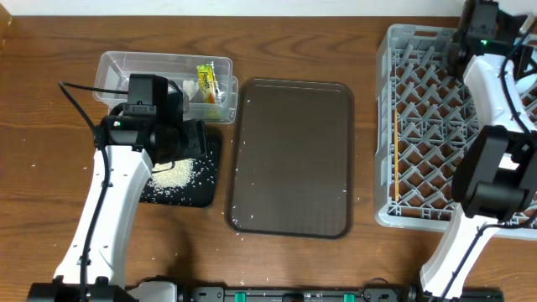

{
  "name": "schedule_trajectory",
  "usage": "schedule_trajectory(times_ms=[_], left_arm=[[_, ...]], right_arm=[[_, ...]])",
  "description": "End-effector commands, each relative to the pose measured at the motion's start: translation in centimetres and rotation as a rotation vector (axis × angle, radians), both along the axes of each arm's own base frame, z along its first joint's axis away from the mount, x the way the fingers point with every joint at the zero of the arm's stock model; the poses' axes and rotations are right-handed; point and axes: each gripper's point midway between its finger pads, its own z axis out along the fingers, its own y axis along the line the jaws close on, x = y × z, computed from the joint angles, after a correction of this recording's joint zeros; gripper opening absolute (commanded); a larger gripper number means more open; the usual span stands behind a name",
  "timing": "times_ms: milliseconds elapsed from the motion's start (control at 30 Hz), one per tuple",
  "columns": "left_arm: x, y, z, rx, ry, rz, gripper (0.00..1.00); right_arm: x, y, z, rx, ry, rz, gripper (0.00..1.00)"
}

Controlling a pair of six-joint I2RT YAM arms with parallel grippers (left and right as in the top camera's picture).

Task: Sort waste into correct bins and load items into the dishwasher rack
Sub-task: 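Place the bowl upright into the rack with the right gripper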

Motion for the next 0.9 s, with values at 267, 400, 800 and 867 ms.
schedule_trajectory(times_ms=[267,400,800,867], left_arm=[[0.2,0.3,0.4,0.004,-0.008,0.016,0.64],[0.2,0.3,0.4,0.004,-0.008,0.016,0.64],[0.2,0.3,0.4,0.005,-0.009,0.016,0.73],[0.3,0.3,0.4,0.005,-0.013,0.016,0.73]], right_arm=[[-0.6,3.0,-4.5,0.099,0.034,0.004,0.01],[-1.6,4.8,-5.4,0.139,0.067,0.002,0.04],[-2.7,9.9,-9.2,0.552,0.064,0.045,0.55],[-2.5,10.6,-7.7,0.599,0.014,0.069,0.78]])
